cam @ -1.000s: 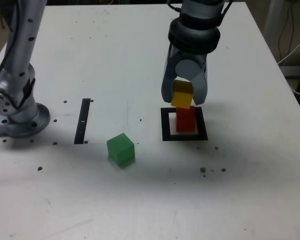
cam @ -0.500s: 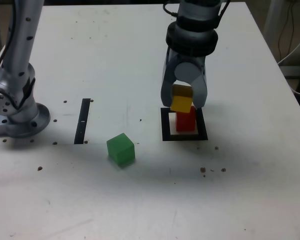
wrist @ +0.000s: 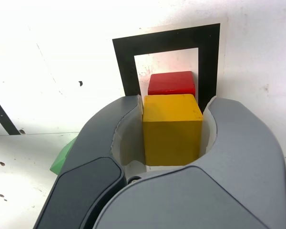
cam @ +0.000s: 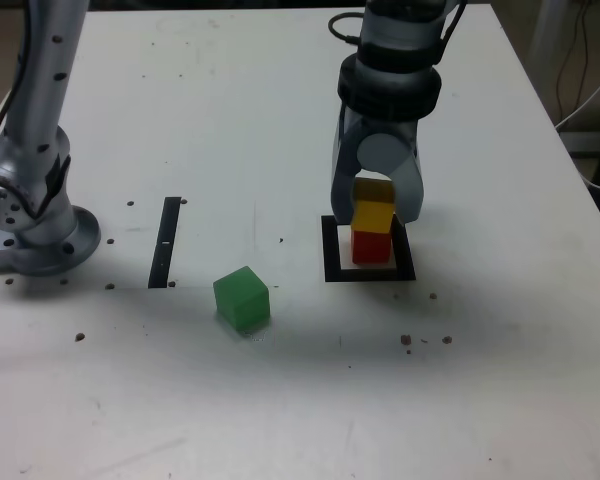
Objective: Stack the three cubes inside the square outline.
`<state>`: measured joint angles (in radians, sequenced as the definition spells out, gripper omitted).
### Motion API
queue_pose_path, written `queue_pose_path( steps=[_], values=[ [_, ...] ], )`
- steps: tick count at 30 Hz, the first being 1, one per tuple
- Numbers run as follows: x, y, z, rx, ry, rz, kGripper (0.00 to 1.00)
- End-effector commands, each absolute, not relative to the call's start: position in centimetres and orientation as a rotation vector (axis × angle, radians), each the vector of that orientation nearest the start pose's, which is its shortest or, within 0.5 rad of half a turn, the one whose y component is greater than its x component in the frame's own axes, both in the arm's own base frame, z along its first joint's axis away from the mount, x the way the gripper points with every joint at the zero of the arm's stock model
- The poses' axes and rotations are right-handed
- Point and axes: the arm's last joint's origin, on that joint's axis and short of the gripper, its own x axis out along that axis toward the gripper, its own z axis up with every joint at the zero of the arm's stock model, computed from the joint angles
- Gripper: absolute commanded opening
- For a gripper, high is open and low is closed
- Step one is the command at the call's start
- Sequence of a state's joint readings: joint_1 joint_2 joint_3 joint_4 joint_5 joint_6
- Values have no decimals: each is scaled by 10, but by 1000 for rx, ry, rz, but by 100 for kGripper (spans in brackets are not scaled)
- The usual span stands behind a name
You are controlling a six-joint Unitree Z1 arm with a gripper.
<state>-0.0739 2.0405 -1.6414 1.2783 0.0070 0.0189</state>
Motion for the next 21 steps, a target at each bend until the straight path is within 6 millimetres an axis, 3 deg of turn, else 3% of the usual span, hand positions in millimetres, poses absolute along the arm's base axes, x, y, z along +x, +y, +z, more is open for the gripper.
queue_pose_path(
  steps=[1, 5, 10, 12, 21],
  values=[
    [368, -26, 263, 78, 1682, -63, 34],
    [369, -26, 261, 77, 1684, -63, 44],
    [369, -26, 260, 77, 1692, -64, 85],
    [368, -26, 260, 76, 1695, -65, 96],
    [367, -25, 261, 68, 1701, -65, 99]
  ],
)
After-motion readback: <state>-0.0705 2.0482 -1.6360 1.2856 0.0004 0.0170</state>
